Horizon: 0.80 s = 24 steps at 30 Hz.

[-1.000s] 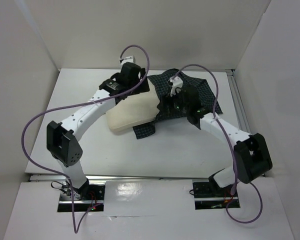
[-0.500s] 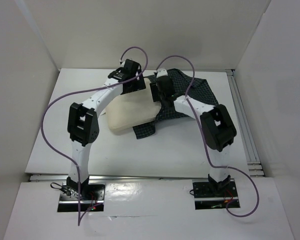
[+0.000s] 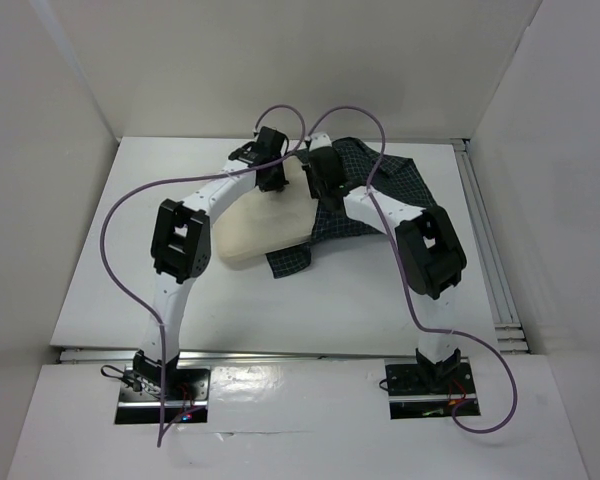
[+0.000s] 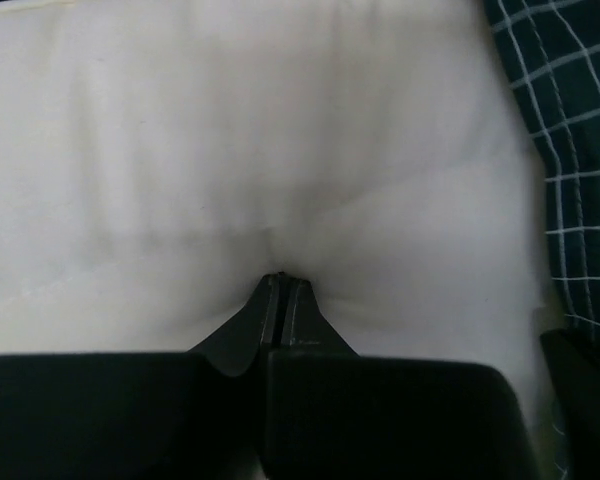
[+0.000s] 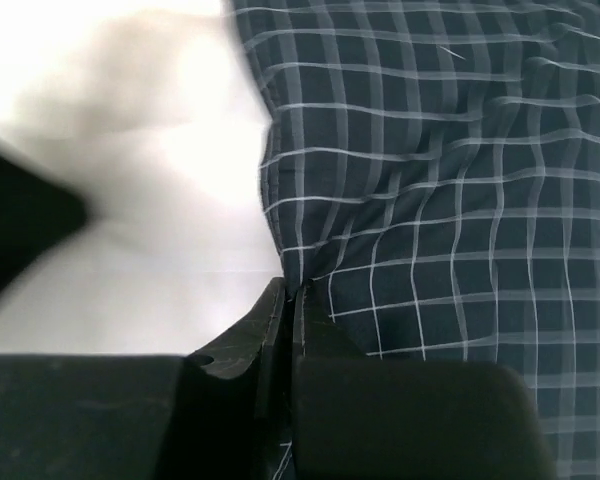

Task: Put the pillow into the pillowcase

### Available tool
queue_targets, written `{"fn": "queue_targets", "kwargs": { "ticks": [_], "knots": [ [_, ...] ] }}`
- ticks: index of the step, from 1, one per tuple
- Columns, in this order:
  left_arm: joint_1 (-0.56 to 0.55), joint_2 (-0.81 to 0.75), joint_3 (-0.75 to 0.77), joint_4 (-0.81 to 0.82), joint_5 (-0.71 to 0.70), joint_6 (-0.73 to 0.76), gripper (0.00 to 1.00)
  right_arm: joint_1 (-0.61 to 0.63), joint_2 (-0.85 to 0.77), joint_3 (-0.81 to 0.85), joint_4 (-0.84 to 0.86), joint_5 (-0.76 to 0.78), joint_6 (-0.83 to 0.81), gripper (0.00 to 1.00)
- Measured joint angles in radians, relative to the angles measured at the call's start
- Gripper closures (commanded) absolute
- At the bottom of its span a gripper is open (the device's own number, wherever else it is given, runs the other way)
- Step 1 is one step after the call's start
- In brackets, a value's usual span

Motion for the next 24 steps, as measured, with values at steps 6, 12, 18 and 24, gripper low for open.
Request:
{"fn": "queue_targets", "kwargs": {
  "ticks": [6, 12, 18, 24],
  "knots": [
    [-0.016, -0.055, -0.103, 0.128, 0.05, 0.049, 1.0, -0.002, -0.009, 0.0, 0.0, -0.253, -0.034, 1.0],
    [-0.039, -0.156, -0.125, 0.19, 0.126, 0.08, 1.0, -0.053, -0.017, 0.01, 0.019, -0.593, -0.014, 1.0],
    [-0.04, -0.23, -0.17, 0.216, 0.127, 0.078, 1.0, -0.116, -0.013, 0.016, 0.043, -0.712, 0.04, 0.91],
    [0.044, -0.348, -0.375, 0.177, 0.095, 0.056, 1.0, -0.101, -0.017, -0.001, 0.019, -0.577, 0.013, 0.0]
  ]
}}
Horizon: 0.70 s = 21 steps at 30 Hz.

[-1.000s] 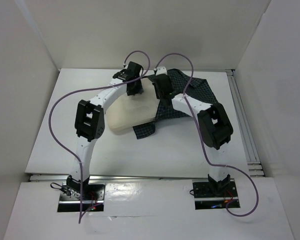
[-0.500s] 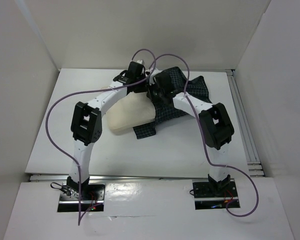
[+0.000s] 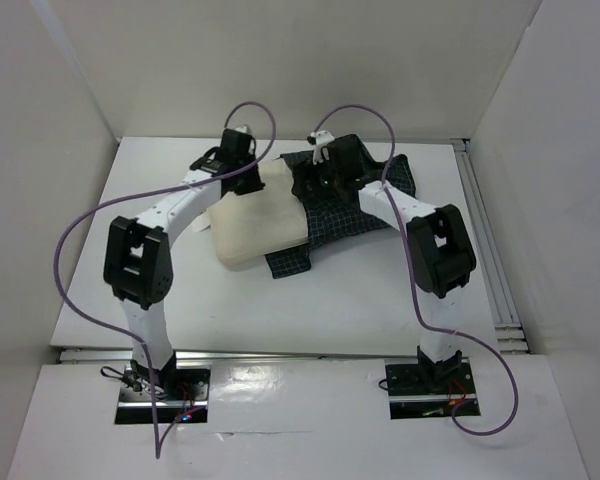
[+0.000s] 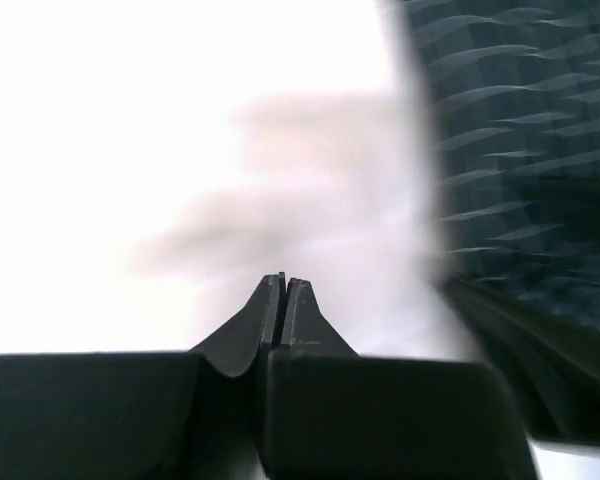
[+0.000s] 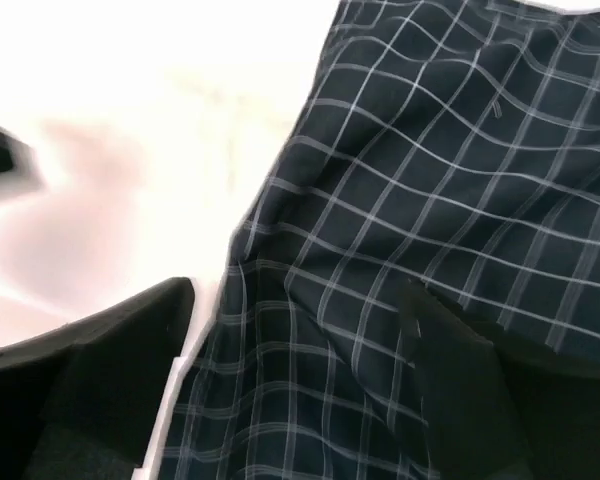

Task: Put the pillow into the pillowcase

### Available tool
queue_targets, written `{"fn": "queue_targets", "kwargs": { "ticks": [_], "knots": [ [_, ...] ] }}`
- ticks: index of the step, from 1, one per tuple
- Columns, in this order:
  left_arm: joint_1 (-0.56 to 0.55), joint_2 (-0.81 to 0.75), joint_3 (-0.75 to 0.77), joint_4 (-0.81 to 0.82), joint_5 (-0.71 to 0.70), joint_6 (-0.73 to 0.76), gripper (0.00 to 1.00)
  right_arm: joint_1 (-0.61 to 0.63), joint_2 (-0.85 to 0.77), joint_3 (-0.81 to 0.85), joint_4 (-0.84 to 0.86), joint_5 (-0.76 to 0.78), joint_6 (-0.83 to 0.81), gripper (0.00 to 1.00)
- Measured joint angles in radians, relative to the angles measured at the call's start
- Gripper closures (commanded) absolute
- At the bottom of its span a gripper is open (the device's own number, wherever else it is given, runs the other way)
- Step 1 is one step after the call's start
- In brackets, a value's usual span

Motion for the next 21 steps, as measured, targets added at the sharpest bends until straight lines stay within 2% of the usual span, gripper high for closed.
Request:
{"fn": "queue_targets", "kwargs": {
  "ticks": [1, 3, 4, 5, 6, 12, 16, 21],
  "knots": [
    [0.027, -0.035, -0.051, -0.012, -0.014, -0.012, 1.0, 0.007, -0.013, -0.013, 0.0, 0.027, -0.024, 0.0],
    [0.08, -0.124, -0.156, -0.027, -0.039, -0.026, 0.75, 0.033, -0.045, -0.028, -0.01, 0.074, -0.093, 0.0],
    [0.102, -0.165, -0.198, -0.03, -0.05, -0.038, 0.59, 0.05, -0.058, -0.027, -0.014, 0.085, -0.122, 0.0],
    [0.126, -0.216, -0.244, -0.035, -0.065, -0.047, 0.33, 0.072, -0.071, -0.018, -0.022, 0.092, -0.152, 0.0],
    [0.149, -0.28, -0.288, -0.05, -0.084, -0.066, 0.0, 0.096, -0.077, -0.001, -0.035, 0.092, -0.176, 0.0],
    [0.189, -0.562, -0.41, -0.089, -0.188, -0.144, 0.0, 0.279, -0.01, 0.238, -0.156, 0.135, -0.246, 0.0],
    [0.21, -0.647, -0.481, -0.125, -0.234, -0.171, 0.0, 0.394, 0.183, 0.45, -0.197, 0.293, -0.214, 0.0],
    [0.237, -0.687, -0.555, -0.17, -0.249, -0.193, 0.0, 0.428, 0.415, 0.586, -0.269, 0.435, -0.161, 0.0]
  ]
}}
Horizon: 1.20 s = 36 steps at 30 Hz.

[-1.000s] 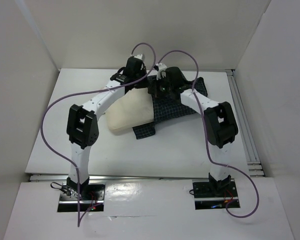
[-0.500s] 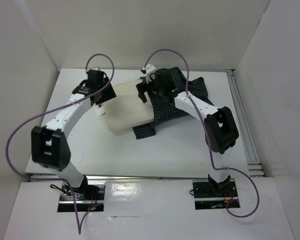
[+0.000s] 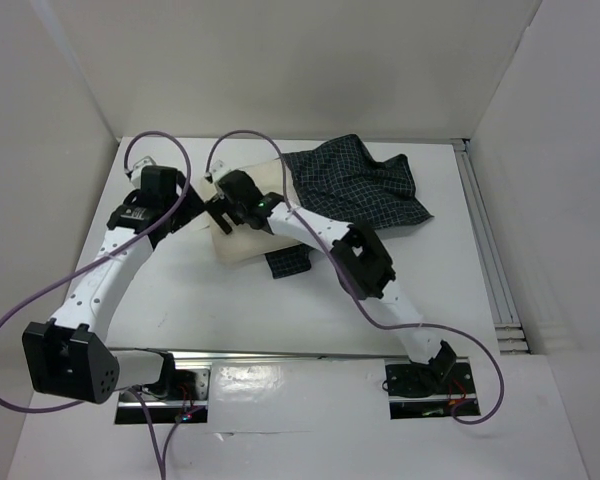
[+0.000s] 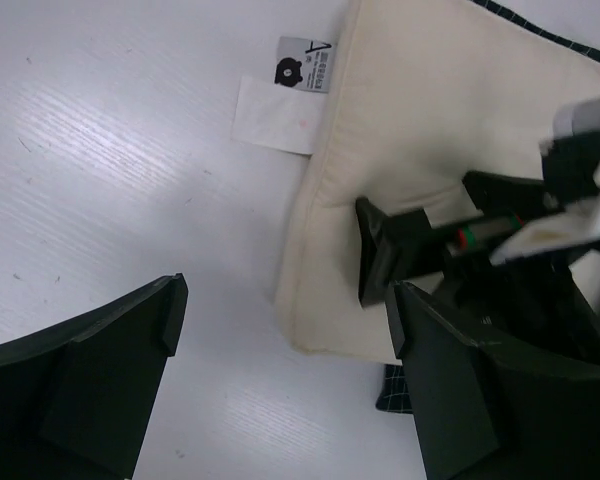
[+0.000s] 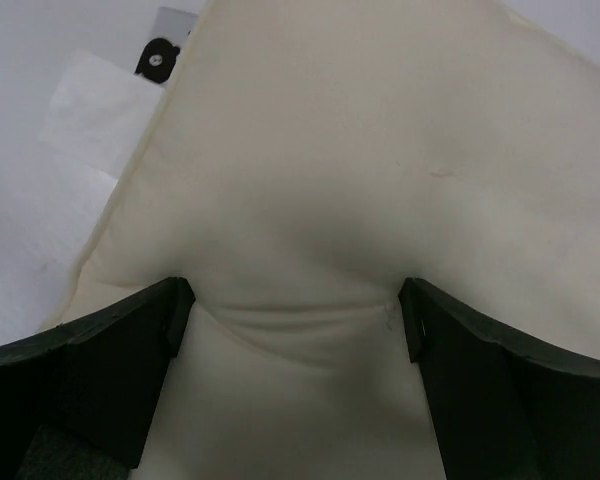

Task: Put the pillow into the pillowcase

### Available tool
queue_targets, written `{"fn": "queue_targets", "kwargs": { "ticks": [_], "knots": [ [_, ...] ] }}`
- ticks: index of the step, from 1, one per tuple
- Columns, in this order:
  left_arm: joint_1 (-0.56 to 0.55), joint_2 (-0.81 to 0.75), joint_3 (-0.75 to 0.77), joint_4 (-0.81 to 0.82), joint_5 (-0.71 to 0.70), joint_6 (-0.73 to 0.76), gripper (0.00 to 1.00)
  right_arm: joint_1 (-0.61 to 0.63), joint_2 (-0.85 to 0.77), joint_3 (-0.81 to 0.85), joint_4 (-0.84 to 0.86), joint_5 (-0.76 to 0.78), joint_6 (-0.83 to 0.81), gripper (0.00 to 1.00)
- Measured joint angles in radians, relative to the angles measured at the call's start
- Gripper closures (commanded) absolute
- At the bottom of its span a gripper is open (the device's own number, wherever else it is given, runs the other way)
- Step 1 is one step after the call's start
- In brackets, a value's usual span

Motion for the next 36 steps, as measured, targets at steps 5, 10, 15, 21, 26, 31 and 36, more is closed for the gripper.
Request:
{"fn": "queue_targets", "kwargs": {
  "ticks": [5, 10, 15, 21, 26, 31, 36],
  "knots": [
    [0.006, -0.008, -0.01, -0.003, 0.0, -0.003, 0.0, -0.004, 0.156, 0.26, -0.072, 0.044, 0.029, 0.47],
    [0.014, -0.012, -0.012, -0.005, 0.0, -0.003, 0.0, -0.06, 0.153, 0.225, -0.043, -0.107, 0.077, 1.0],
    [0.031, -0.013, -0.012, -0.003, 0.005, -0.003, 0.0, -0.105, -0.026, -0.037, 0.096, -0.243, 0.103, 1.0],
    [0.076, -0.012, -0.046, 0.04, 0.069, -0.001, 0.0, -0.248, -0.261, -0.2, 0.108, -0.464, 0.133, 1.0],
    [0.109, 0.005, -0.129, 0.12, 0.18, -0.002, 0.0, -0.401, -0.387, -0.195, 0.171, -0.55, 0.16, 1.0],
    [0.071, 0.105, -0.24, 0.336, 0.364, -0.01, 0.0, -0.472, -0.426, -0.195, 0.2, -0.604, 0.192, 1.0],
    [-0.018, 0.383, -0.17, 0.581, 0.607, -0.058, 0.0, -0.484, -0.425, -0.196, 0.195, -0.666, 0.212, 1.0]
  ]
}}
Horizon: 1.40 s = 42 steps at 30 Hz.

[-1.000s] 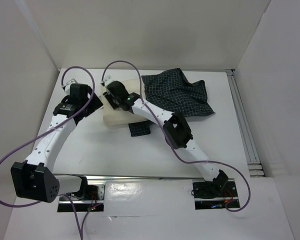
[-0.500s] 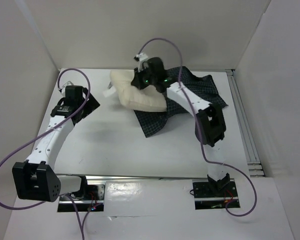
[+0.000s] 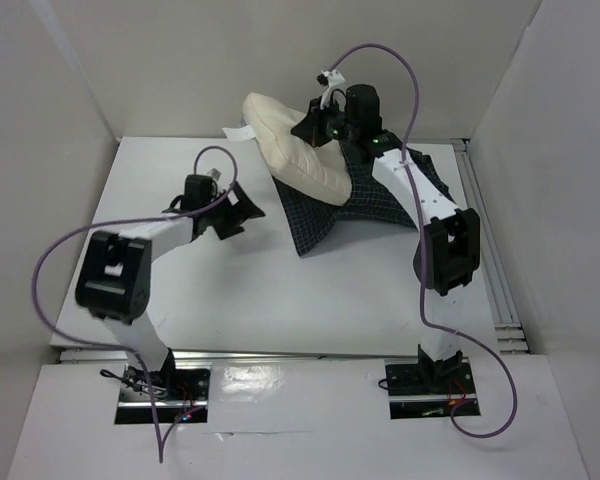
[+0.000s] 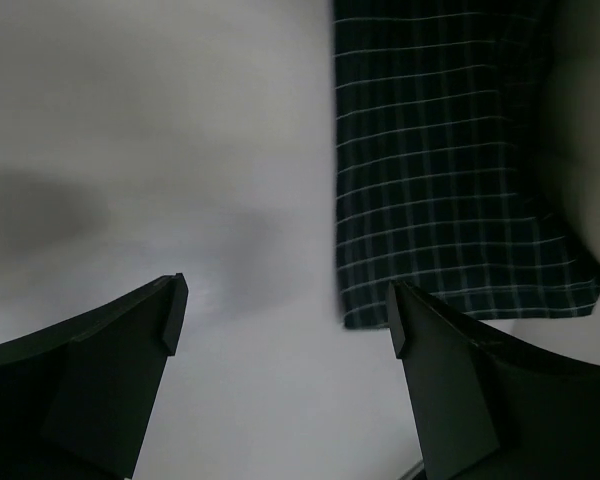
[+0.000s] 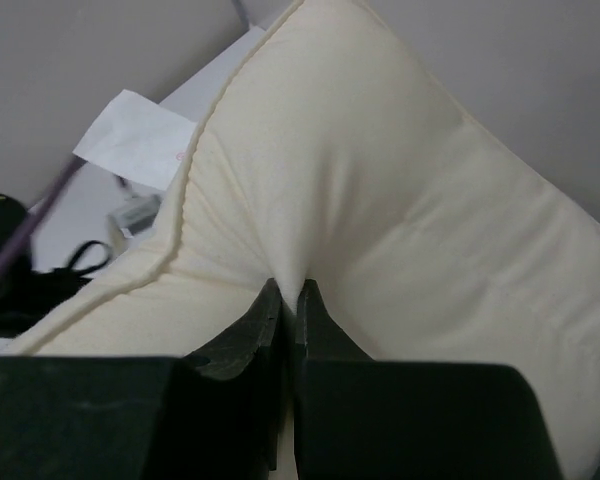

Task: Put the pillow into the pillowcase

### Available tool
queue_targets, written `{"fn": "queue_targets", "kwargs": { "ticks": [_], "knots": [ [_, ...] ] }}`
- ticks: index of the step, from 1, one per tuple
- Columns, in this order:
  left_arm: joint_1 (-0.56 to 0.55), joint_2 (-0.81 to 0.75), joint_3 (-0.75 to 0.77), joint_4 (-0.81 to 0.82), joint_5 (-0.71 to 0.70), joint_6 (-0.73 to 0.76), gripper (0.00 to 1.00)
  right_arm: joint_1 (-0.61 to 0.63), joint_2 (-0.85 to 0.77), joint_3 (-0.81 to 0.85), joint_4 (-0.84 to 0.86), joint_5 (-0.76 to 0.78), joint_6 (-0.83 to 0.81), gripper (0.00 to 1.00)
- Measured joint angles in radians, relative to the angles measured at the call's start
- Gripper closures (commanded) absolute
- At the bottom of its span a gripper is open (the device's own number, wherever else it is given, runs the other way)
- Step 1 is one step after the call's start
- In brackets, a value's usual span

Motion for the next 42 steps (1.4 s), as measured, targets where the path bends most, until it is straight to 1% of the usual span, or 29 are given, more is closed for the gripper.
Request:
{"fn": "queue_targets", "kwargs": {
  "ticks": [2, 5, 12, 15, 19, 22, 25, 28, 31, 35, 42],
  "knots": [
    [-0.027, 0.146, 0.082, 0.108, 0.087, -0.028, 0.0, -0.003, 0.0, 0.006, -0.004, -0.019, 0.006, 1.0],
    [-0.063, 0.284, 0.157, 0.205, 0.142, -0.063, 0.0, -0.012, 0.011, 0.056, -0.037, -0.026, 0.01, 1.0],
    [-0.146, 0.445, 0.382, 0.201, 0.121, -0.076, 0.0, -0.042, 0.021, 0.184, -0.042, -0.033, 0.029, 1.0],
    [-0.166, 0.477, 0.415, 0.245, 0.142, -0.092, 0.0, -0.052, 0.022, 0.226, -0.049, -0.032, 0.039, 1.0],
    [-0.166, 0.521, 0.413, 0.295, 0.177, -0.129, 0.0, -0.062, 0.022, 0.278, -0.051, -0.032, 0.041, 1.0],
    [-0.149, 0.528, 0.387, 0.347, 0.207, -0.165, 0.0, -0.063, 0.021, 0.283, -0.048, -0.033, 0.039, 1.0],
    [-0.124, 0.528, 0.348, 0.452, 0.256, -0.225, 0.0, -0.063, 0.015, 0.243, -0.038, -0.035, 0.03, 1.0],
    [-0.085, 0.528, 0.277, 0.552, 0.304, -0.29, 0.0, -0.056, 0.002, 0.189, -0.017, -0.037, 0.021, 1.0],
    [-0.055, 0.527, 0.252, 0.575, 0.322, -0.313, 0.0, -0.053, -0.007, 0.154, -0.018, -0.041, 0.012, 1.0],
    [-0.036, 0.523, 0.284, 0.57, 0.325, -0.312, 0.0, -0.054, -0.008, 0.105, -0.017, -0.041, 0.003, 1.0],
    [-0.069, 0.554, 0.418, 0.645, 0.367, -0.347, 0.0, -0.058, -0.008, 0.07, -0.032, -0.04, -0.003, 1.0]
  ]
}}
